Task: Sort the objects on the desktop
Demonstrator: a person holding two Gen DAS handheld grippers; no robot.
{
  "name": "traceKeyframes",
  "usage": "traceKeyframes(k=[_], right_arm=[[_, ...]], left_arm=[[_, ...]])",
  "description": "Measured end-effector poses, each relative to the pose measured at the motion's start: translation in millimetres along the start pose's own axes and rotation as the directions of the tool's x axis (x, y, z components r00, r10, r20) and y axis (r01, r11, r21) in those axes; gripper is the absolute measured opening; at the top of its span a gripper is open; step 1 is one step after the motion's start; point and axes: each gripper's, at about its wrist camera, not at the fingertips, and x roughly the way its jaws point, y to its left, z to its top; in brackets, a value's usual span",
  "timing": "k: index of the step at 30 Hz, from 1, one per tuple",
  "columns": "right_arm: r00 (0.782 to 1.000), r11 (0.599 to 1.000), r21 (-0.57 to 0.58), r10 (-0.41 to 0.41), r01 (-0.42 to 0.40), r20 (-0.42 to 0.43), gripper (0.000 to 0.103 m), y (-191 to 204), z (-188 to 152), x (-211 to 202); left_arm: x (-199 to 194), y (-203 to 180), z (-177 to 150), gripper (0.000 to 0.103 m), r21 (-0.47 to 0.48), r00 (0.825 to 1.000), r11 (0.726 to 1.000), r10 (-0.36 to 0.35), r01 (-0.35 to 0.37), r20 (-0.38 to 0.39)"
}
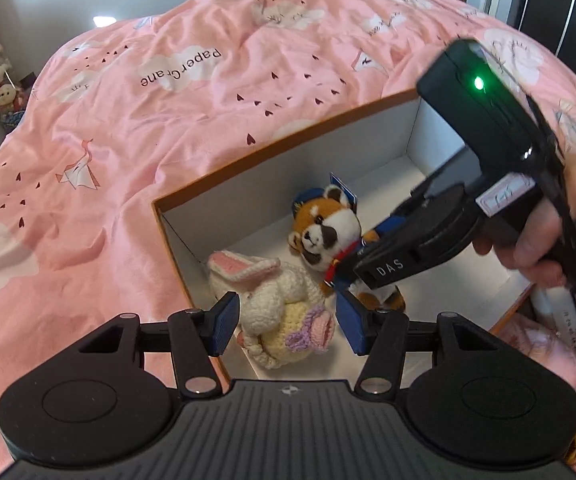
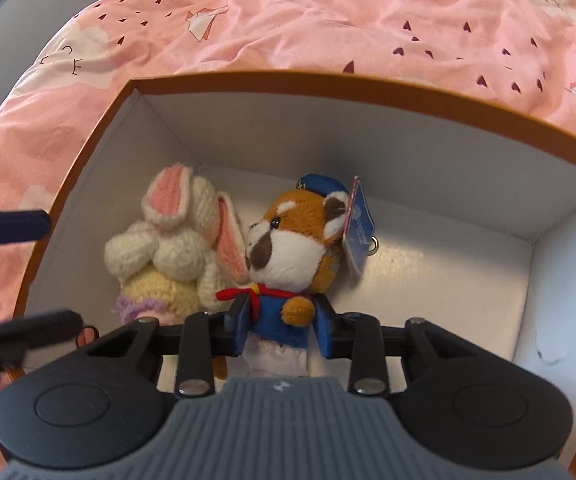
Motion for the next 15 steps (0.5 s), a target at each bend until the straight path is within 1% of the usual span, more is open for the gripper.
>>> traceKeyframes(k=[3, 6, 8, 11, 14, 15], right_arm=[[1.0, 0.999, -0.05, -0.002, 0.002, 0.002, 0.035, 8, 7, 3], [1.0, 0.998, -0.058, -0.003, 0.003, 0.001, 0.035, 8, 9, 3], [1.0, 0.999, -0.054, 0.005, -0.005, -0.004, 0.035, 5, 8, 2], [1.0, 0.999, -0.035, 0.02, -0.02, -0.009, 0.035, 0, 7, 1], [0.999, 0.999, -0.034, 0.029, -0.029, -0.014, 0.035, -3, 7, 2], [0.999, 0.999, -0.035, 0.033, -0.033, -0.015, 0.035, -3, 7, 2]], left_arm=[[11, -6, 0, 0.063, 0.047, 0.999, 0.999, 0.007, -0.006, -0.032], [18, -18, -2, 0.064, 0.119, 0.998, 0.993, 0.005, 0.003, -0.061], [26, -28, -4, 0.064, 0.175, 0.996, 0.984, 0.023, -0.007, -0.086], [40, -41, -6, 0.064, 0.259, 0.99, 0.964, 0.083, -0.05, -0.115], [50, -48, -7, 0.063, 0.32, 0.98, 0.94, 0.161, -0.118, -0.113], [52, -48, -6, 0.058, 0.331, 0.979, 0.935, 0.174, -0.129, -0.108]])
